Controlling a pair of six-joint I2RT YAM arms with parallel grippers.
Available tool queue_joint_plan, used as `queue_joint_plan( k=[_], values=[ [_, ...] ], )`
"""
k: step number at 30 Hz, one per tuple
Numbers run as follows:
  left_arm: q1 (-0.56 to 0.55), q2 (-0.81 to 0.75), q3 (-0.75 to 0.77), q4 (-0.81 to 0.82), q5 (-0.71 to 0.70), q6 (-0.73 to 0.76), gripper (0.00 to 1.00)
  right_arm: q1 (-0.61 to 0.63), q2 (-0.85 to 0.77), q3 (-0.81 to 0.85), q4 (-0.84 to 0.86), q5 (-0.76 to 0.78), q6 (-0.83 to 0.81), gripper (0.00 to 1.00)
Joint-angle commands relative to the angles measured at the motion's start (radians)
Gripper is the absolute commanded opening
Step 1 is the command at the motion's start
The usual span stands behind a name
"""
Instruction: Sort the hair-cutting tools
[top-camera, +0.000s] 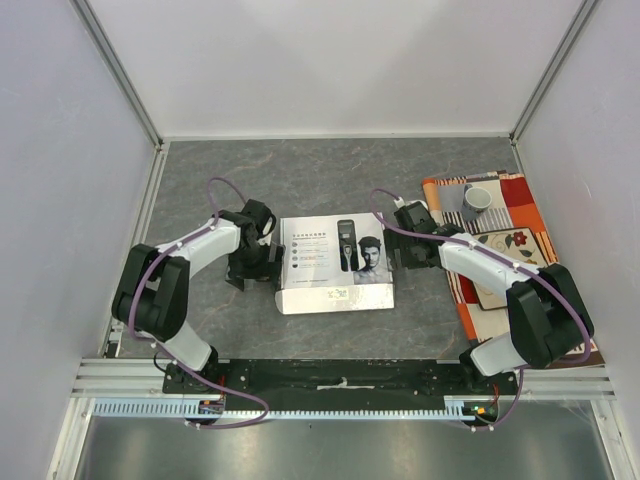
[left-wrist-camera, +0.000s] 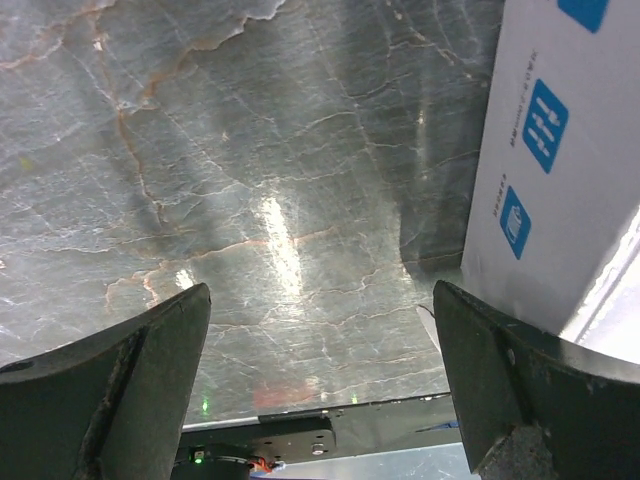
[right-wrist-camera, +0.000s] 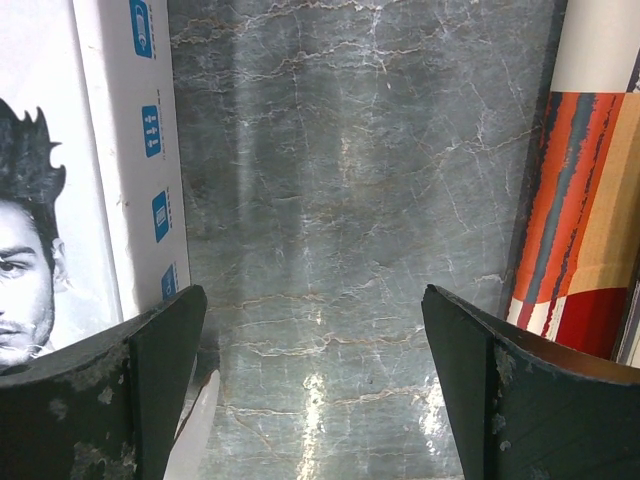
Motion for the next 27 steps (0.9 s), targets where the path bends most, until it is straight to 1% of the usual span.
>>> queue_joint_plan(
  k=[1, 4, 10, 14, 21, 22, 25, 27],
  values=[
    [-0.01, -0.049, 0.002, -0.004, 0.075, 0.019, 0.99, 0.006, 0.005, -0.004, 0.058, -0.044, 0.012, 0.98],
    [-0.019, -0.055, 0.002, -0.004, 0.095, 0.018, 0.99, 0.006, 0.004, -0.012, 0.059, -0.059, 0.012, 0.98],
    [-0.036, -0.053, -0.004, -0.001, 0.208, 0.017, 0.99, 0.006, 0.004, -0.018, 0.059, -0.117, 0.022, 0.98],
    [-0.037, -0.07, -0.006, -0.002, 0.224, 0.017, 0.99, 0.008, -0.008, -0.027, 0.046, -0.154, 0.025, 0.98],
    [-0.037, -0.063, 0.008, -0.016, 0.097, 0.005, 0.99, 0.006, -0.03, -0.045, 0.042, -0.142, 0.025, 0.98],
    [-0.037, -0.061, 0.011, -0.021, 0.049, -0.001, 0.99, 0.006, -0.03, -0.044, 0.041, -0.136, 0.027, 0.98],
    [-0.037, -0.064, 0.031, -0.021, -0.031, -0.005, 0.99, 0.006, -0.027, -0.036, 0.045, -0.118, 0.03, 0.98],
    [-0.037, -0.058, 0.052, -0.019, -0.042, -0.007, 0.99, 0.006, -0.022, -0.027, 0.055, -0.107, 0.035, 0.98]
  ],
)
